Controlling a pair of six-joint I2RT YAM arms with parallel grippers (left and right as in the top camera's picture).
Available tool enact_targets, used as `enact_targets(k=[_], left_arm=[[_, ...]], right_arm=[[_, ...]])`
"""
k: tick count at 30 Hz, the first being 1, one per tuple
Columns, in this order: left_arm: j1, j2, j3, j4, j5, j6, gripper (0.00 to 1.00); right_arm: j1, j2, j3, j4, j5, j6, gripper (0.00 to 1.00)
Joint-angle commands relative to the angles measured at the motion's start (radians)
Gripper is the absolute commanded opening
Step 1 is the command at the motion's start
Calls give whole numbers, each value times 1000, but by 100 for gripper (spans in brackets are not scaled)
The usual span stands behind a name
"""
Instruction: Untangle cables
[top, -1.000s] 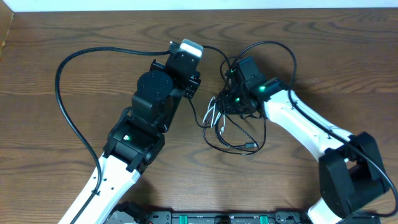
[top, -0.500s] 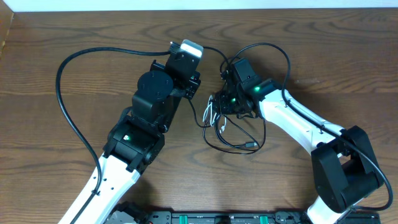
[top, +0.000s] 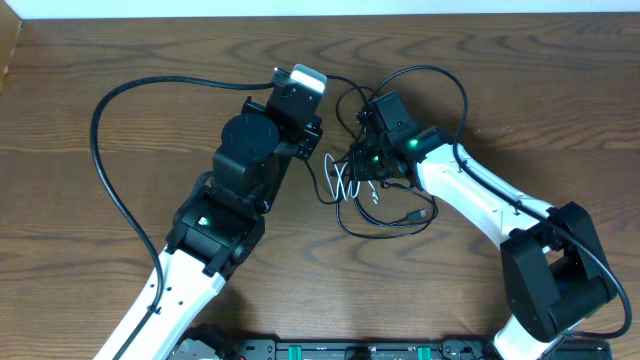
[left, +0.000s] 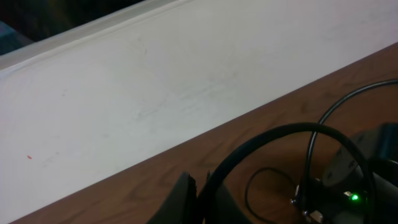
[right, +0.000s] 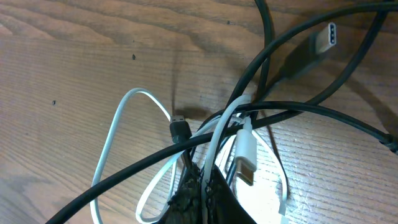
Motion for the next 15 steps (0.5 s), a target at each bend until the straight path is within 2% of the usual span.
enact_targets(k=[1, 8, 15], left_arm=[[5, -13, 13, -11, -6, -17, 8], [5, -13, 13, -103, -6, -17, 8], [5, 27, 13, -209, -6, -17, 8]], right_arm=[[-6, -3, 8, 0, 12, -10, 1], [-76, -143, 12, 3, -89, -48, 1], [-103, -406, 12, 3, -175, -54, 1]])
